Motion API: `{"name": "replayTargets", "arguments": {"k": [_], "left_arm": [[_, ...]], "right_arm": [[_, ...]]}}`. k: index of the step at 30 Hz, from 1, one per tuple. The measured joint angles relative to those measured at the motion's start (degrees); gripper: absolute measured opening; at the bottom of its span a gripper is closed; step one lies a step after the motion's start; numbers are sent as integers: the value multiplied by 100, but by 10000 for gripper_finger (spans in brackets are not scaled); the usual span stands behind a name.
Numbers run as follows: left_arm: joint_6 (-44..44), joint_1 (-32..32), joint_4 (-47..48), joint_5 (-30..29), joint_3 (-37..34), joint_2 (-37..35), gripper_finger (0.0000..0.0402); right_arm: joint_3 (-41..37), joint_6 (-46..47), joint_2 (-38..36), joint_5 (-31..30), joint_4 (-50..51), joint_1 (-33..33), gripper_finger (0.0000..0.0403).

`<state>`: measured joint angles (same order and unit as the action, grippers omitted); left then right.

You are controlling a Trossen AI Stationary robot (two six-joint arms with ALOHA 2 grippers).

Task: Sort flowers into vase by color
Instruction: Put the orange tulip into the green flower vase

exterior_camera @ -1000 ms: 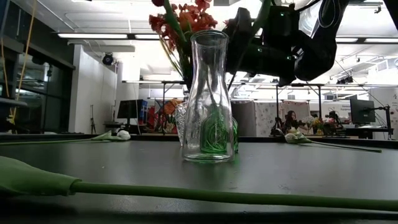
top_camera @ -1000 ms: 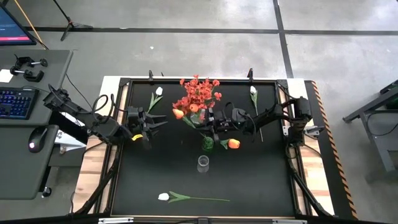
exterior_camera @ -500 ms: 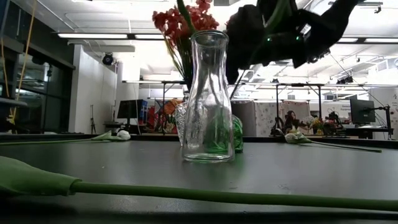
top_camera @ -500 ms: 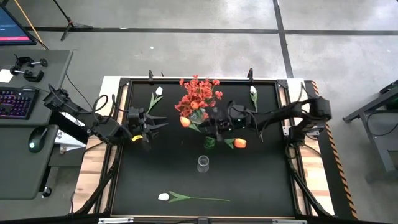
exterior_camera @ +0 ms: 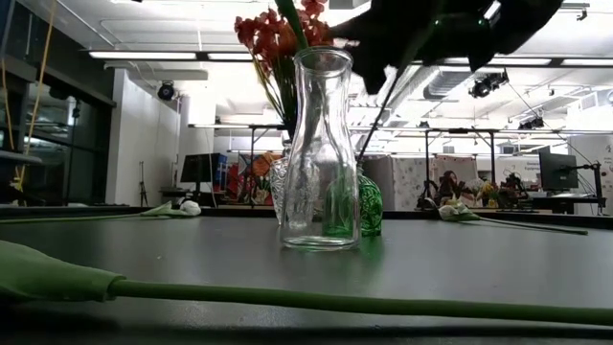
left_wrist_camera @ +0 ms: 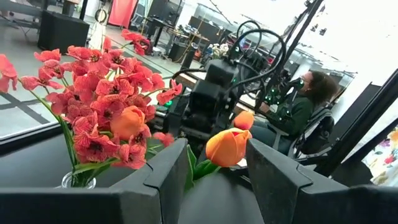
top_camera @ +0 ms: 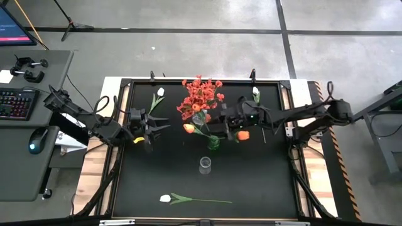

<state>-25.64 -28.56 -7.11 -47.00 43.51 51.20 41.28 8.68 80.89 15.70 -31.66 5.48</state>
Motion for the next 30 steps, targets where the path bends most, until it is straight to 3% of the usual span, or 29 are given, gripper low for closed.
{"name": "replayTargets", "arguments": {"k": [5, 14, 19, 24, 30], "left_arm": [[80, 2, 258, 250, 0, -56, 151], [-877, -2, 2081, 634, 2, -307, 149], [-1253, -2, 2674, 540, 2, 34, 119], [-658, 83, 1639, 479, 2, 1145, 20], [-167, 535, -662, 966, -2, 3045, 2]], "right_arm": [[0, -202, -510, 51, 443, 2, 197], [97, -272, -1647, -97, 709, 250, 197], [388, -430, -2167, -366, 731, 374, 197], [853, -746, -2485, -809, 1307, 380, 188], [1340, -1066, -2552, -1266, 2135, 382, 109]]}}
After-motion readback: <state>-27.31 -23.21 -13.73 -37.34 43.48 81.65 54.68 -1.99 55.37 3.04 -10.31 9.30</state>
